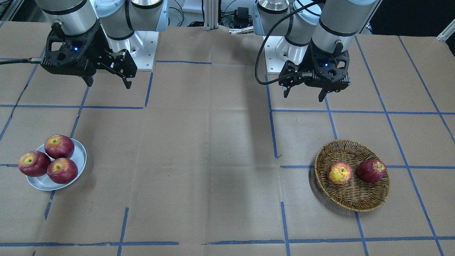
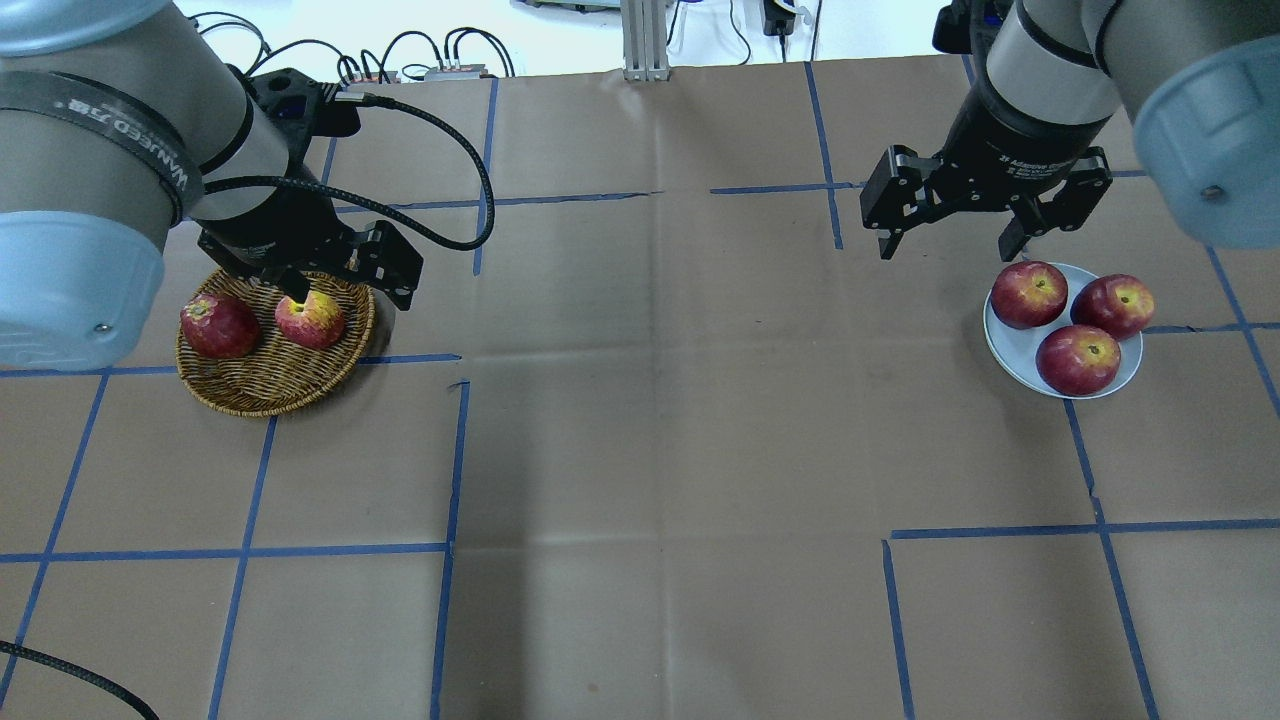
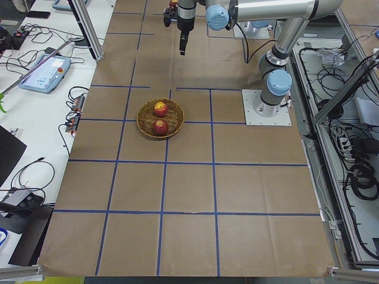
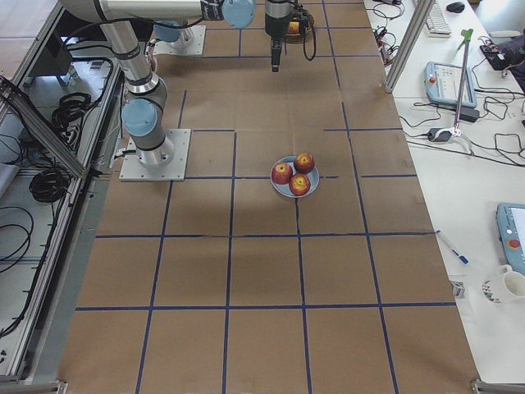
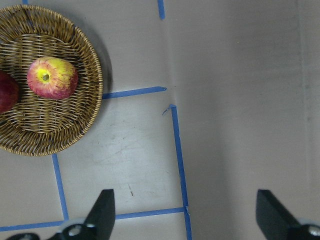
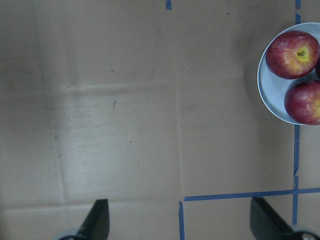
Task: Transfer apple from basket to plate
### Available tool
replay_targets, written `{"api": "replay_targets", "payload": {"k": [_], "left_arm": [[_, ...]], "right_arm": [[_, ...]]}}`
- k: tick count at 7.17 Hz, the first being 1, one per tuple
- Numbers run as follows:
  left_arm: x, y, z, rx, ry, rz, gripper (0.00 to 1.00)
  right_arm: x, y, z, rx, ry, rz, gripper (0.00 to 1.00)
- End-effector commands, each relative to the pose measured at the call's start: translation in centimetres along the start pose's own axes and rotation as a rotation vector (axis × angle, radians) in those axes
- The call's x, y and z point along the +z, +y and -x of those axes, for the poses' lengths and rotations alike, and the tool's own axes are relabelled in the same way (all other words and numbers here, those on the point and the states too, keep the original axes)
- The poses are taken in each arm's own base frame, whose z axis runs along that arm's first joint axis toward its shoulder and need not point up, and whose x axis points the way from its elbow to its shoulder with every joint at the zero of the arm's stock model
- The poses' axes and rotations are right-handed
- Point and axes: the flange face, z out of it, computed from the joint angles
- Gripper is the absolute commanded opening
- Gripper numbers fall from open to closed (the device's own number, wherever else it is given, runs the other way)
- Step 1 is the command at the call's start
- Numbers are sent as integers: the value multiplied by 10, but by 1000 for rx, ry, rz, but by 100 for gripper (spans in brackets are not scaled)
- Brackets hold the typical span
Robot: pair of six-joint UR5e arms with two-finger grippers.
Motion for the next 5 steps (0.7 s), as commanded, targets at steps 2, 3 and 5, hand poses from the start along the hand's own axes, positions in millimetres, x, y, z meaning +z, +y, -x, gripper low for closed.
{"api": "replay_targets", "payload": {"k": [2, 3, 5], "left_arm": [[1, 2, -1, 1, -1, 2, 99], [2, 2, -1, 1, 0, 3, 99], [-6, 0, 1, -2, -4, -12, 99]], "right_arm": [[0, 0, 0, 0, 0, 2, 100], [1, -1, 0, 0, 0, 3, 100], [0, 0, 0, 0, 0, 2, 100]]}}
